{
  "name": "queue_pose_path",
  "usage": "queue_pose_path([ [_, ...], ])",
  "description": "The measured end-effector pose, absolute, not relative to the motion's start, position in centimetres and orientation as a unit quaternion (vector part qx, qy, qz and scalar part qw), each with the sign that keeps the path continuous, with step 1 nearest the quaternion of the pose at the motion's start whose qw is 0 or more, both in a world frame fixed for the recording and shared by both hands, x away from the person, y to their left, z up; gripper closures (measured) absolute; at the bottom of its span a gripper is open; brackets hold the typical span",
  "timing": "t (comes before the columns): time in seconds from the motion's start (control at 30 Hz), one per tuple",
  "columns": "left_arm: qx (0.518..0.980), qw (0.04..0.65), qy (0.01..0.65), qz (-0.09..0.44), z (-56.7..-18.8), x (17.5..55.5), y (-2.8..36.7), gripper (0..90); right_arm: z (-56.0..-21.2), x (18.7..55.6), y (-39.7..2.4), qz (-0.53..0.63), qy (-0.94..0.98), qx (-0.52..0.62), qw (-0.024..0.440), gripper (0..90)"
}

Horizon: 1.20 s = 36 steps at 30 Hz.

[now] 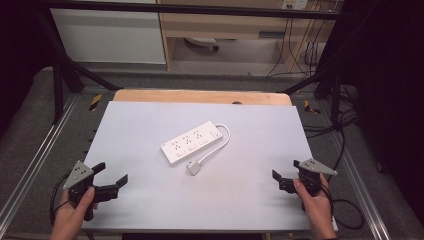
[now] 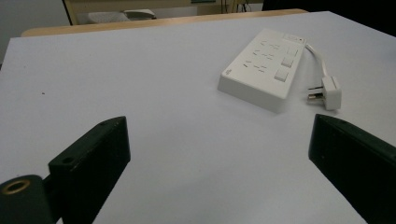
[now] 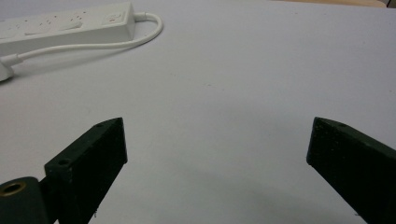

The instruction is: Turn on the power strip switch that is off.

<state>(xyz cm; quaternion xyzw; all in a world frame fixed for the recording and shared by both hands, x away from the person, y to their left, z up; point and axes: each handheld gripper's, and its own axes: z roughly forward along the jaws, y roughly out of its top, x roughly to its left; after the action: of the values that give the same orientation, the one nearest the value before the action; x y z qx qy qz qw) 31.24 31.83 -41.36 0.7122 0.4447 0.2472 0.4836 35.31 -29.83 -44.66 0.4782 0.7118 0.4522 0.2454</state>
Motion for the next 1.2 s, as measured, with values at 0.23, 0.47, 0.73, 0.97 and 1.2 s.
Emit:
queue_pose_path([
  [0.23,0.715,0.482,0.442,0.247,-41.4,31.3,31.7,5.5,-44.5,35.2,-29.6,0.455,0.713,0.471,0.248,5.1],
  [0.47,0.715,0.482,0.443,0.246,-41.5,31.3,31.7,5.5,-44.0,35.1,-29.4,0.463,0.714,0.467,0.243,4.3],
  [0.73,0.715,0.481,0.446,0.244,-41.5,31.3,31.8,5.5,-43.1,35.0,-29.0,0.487,0.698,0.472,0.229,4.7],
  [0.97,0.715,0.48,0.445,0.245,-41.5,31.3,31.8,5.5,-42.6,34.9,-28.2,0.49,0.702,0.463,0.23,3.7],
  [1.2,0.716,0.477,0.448,0.242,-41.7,31.3,31.8,5.5,-41.5,35.1,-27.3,0.481,0.705,0.46,0.246,2.9],
])
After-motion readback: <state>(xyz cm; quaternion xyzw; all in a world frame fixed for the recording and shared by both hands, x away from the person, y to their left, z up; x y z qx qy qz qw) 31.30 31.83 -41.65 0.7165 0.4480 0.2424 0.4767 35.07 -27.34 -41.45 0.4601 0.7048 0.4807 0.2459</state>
